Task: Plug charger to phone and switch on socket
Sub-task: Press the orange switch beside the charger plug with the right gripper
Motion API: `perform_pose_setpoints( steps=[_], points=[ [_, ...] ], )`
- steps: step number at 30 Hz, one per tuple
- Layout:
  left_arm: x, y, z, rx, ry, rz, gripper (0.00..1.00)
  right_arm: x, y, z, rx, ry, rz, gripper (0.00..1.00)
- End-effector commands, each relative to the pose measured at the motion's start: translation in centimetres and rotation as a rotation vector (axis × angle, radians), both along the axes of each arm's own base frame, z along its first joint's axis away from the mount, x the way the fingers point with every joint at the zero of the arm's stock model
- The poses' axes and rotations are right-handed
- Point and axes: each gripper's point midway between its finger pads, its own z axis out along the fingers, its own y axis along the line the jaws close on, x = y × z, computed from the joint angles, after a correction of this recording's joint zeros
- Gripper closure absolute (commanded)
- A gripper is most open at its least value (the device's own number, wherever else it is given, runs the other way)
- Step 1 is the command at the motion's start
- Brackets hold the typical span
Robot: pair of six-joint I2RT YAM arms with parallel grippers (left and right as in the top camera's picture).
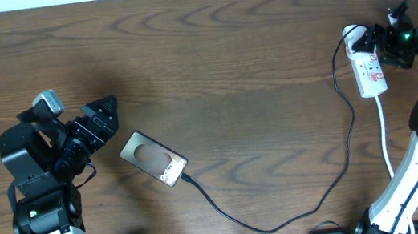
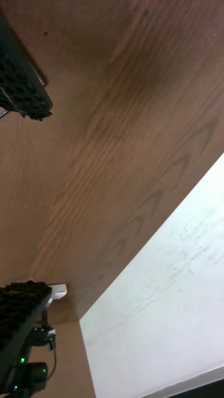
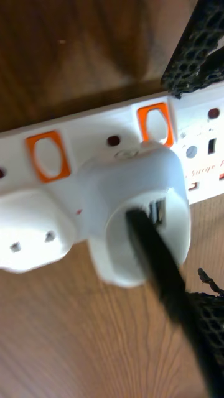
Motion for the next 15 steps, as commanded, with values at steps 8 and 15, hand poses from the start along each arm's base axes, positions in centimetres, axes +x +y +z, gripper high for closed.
perform_pose_setpoints(
  steps=[8,15],
  points=[
    [0.2,0.3,0.6,0.018,-0.018,0.005,0.14,0.8,0.5,1.3,0.005,-0.022,0.028,0.01],
    [0.2,0.3,0.6,0.018,-0.017,0.005,0.14,1.0,1.7,2.0,0.079,-0.048,0.039,0.01]
  ],
)
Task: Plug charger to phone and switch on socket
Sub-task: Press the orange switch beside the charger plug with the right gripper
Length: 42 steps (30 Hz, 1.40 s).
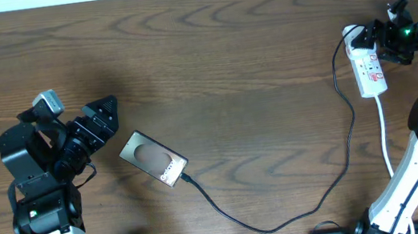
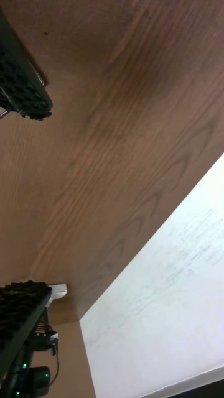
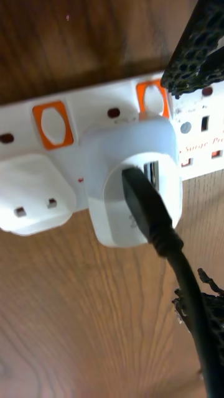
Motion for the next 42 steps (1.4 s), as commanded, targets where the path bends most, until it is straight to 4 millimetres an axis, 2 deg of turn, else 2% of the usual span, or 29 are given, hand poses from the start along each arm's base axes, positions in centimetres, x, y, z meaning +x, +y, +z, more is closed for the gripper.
perform_pose_setpoints(
  steps=[1,12,24,31,36,40,42],
  points=[
    [0.2,0.3,0.6,0.018,-0.017,0.005,0.14,0.7,1.0,0.6,0.049,-0.038,0.026,0.01],
    [0.2,0.3,0.6,0.018,-0.017,0.005,0.14,1.2,3.4,0.5,0.054,-0.031,0.069,0.01],
    [0.2,0.3,0.6,0.018,-0.017,0.005,0.14,0.7,4.0,-1.1,0.077,-0.003,0.049,0.01],
    [0.2,0.3,0.6,0.018,-0.017,0.005,0.14,0.2,6.1,-1.3,0.123,0.016,0.084,0.01],
    [0.2,0.3,0.6,0.018,-0.017,0.005,0.14,0.0,7.3,-2.2,0.128,0.029,0.105,0.01],
    [0.2,0.3,0.6,0.018,-0.017,0.005,0.14,-0.3,7.3,-2.6,0.123,0.038,0.103,0.01],
    [0.2,0.3,0.6,0.018,-0.017,0.005,0.14,-0.4,6.6,-2.9,0.096,0.060,0.077,0.01]
  ],
)
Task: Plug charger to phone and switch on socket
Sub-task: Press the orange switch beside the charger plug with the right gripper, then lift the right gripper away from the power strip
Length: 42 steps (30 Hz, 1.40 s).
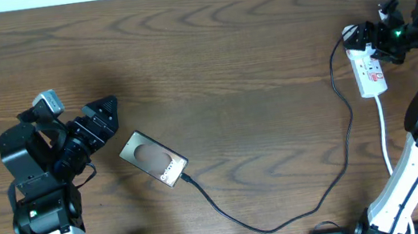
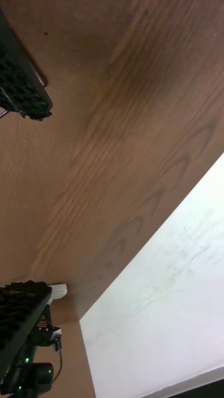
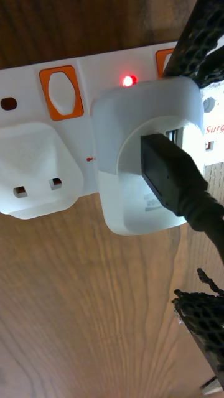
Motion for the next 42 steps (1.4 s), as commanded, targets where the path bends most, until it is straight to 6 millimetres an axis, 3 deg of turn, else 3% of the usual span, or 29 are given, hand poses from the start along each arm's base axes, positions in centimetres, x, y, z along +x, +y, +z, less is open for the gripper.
perform_pose_setpoints(
  steps=[1,5,10,17,29,35,42],
  points=[
    [0.2,0.3,0.6,0.018,-0.017,0.005,0.14,-1.0,4.3,-2.0,0.098,0.094,0.029,0.01],
    [0.2,0.3,0.6,0.018,-0.017,0.005,0.14,-2.3,1.4,-2.2,0.007,0.168,-0.034,0.01],
    [0.2,0.3,0.6,0.018,-0.017,0.005,0.14,-4.7,-2.5,-0.9,-0.123,0.253,-0.136,0.01],
    [0.2,0.3,0.6,0.018,-0.017,0.005,0.14,-7.3,-4.7,4.1,-0.224,0.268,-0.220,0.01],
    [0.2,0.3,0.6,0.018,-0.017,0.005,0.14,-11.3,-1.8,14.9,-0.276,0.140,-0.224,0.01],
    [0.2,0.3,0.6,0.018,-0.017,0.005,0.14,-12.5,1.9,20.7,-0.166,-0.026,-0.204,0.01],
    [0.2,0.3,0.6,0.018,-0.017,0.005,0.14,-13.7,2.4,23.4,-0.197,-0.104,-0.210,0.01]
  ],
)
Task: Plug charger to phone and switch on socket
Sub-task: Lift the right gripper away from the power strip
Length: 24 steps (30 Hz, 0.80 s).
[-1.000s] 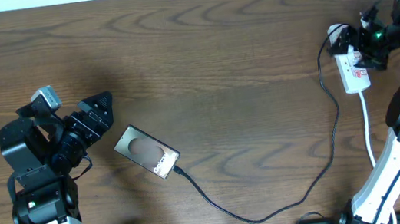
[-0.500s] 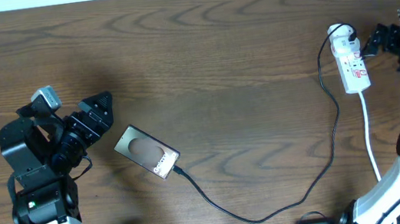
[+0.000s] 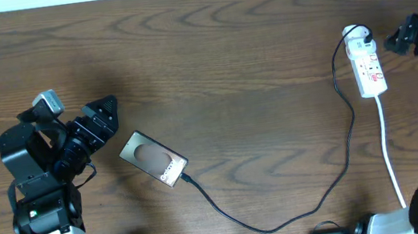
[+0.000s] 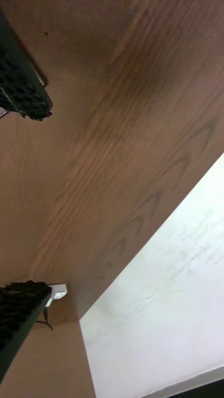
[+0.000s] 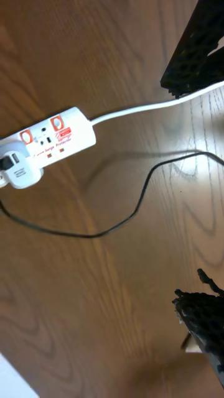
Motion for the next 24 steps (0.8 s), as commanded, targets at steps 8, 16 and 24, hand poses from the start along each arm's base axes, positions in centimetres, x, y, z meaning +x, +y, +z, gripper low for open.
perform_pose_setpoints(
  steps=[8,16,24],
  points=[
    [0.16,0.31,0.56,0.018,-0.017,0.005,0.14,-0.08,0.71,0.68,0.020,-0.023,0.007,0.01],
    [0.15,0.32,0.57,0.018,-0.017,0.005,0.14,-0.01,0.97,0.68,0.020,-0.023,0.014,0.01],
    [-0.65,0.38,-0.13,0.030,-0.018,0.023,0.14,-0.10,0.63,0.68,0.020,-0.023,0.004,0.01]
  ],
)
